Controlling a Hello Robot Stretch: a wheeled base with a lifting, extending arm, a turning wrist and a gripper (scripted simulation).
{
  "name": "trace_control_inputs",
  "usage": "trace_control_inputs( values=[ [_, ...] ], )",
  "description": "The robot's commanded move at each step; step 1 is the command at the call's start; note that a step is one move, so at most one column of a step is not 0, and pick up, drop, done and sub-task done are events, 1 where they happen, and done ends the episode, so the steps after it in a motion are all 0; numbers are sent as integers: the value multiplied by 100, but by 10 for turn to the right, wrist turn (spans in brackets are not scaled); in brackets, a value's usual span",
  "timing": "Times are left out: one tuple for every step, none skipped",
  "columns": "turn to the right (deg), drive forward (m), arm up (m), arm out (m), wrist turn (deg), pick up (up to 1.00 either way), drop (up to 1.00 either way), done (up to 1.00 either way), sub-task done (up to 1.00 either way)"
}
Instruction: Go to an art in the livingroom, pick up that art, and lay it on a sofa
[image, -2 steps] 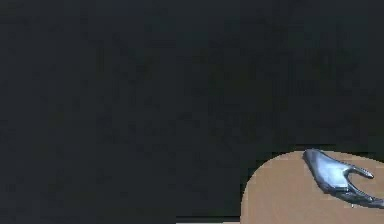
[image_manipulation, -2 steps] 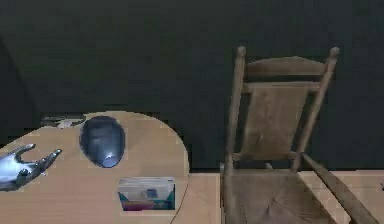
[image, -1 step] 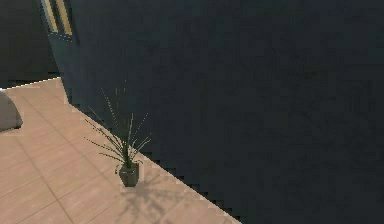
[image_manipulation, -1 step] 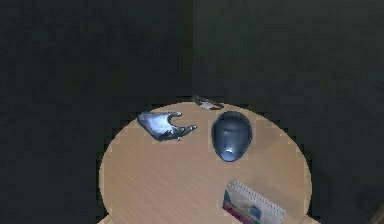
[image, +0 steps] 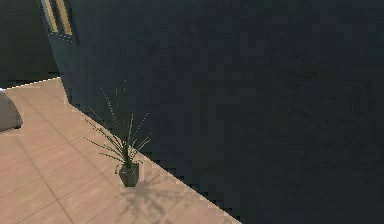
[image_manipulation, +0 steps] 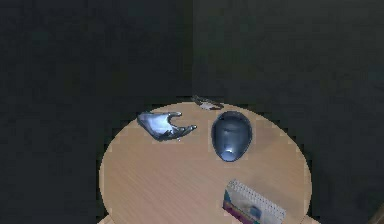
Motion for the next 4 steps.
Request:
trace_control_inputs(
  values=[
    [0, 0, 38, 0, 0, 0, 0, 0, 0],
    [0, 0, 0, 48, 0, 0, 0, 0, 0],
    [0, 0, 0, 0, 450, 0, 0, 0, 0],
    [0, 0, 0, 0, 450, 0, 0, 0, 0]
  ],
)
